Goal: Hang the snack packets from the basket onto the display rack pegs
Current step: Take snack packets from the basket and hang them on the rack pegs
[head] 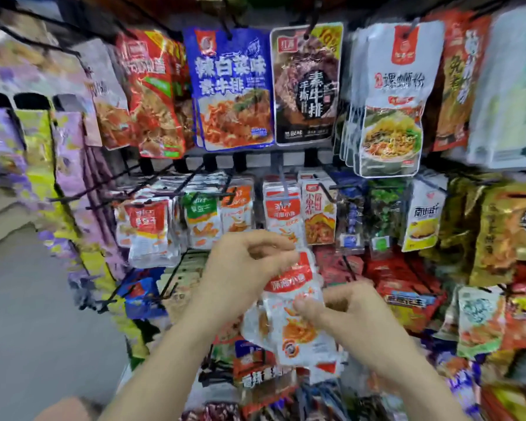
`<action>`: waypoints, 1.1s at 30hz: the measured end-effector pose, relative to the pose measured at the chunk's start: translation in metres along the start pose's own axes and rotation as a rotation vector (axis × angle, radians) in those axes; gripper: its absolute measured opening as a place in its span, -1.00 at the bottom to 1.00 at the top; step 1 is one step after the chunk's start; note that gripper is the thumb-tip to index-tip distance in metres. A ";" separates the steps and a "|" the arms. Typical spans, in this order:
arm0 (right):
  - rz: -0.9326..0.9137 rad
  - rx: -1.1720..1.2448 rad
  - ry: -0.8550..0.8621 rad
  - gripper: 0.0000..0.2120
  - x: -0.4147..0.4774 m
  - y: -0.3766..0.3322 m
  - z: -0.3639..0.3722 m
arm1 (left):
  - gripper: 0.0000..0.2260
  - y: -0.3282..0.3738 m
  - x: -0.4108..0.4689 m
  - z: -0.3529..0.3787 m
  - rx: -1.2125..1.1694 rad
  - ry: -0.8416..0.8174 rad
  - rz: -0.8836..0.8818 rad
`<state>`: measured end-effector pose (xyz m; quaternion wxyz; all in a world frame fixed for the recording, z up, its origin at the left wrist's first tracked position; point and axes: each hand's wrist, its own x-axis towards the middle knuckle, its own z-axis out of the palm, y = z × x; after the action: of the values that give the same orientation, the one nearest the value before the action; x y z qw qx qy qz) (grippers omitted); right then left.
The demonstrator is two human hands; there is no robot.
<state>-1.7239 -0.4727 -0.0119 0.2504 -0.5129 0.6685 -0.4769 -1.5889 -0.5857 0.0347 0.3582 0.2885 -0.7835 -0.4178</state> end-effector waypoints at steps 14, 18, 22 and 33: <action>0.005 0.045 0.149 -0.42 0.052 0.017 0.007 | -0.91 -0.040 0.063 0.021 -0.300 0.132 -0.176; 0.007 0.092 0.191 -0.45 0.068 0.017 0.006 | -0.95 -0.037 0.081 0.028 -0.235 0.269 -0.111; 0.030 0.172 0.182 -0.41 0.073 0.024 0.007 | -0.93 -0.042 0.090 0.030 -0.184 0.247 -0.077; 0.189 0.175 0.189 -0.84 0.061 0.031 -0.003 | -0.83 -0.059 0.104 0.027 -0.170 0.133 -0.043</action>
<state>-1.7615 -0.5274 -0.0295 0.2739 -0.3765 0.6903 -0.5538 -1.6617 -0.6802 0.0067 0.4237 0.3007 -0.7134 -0.4703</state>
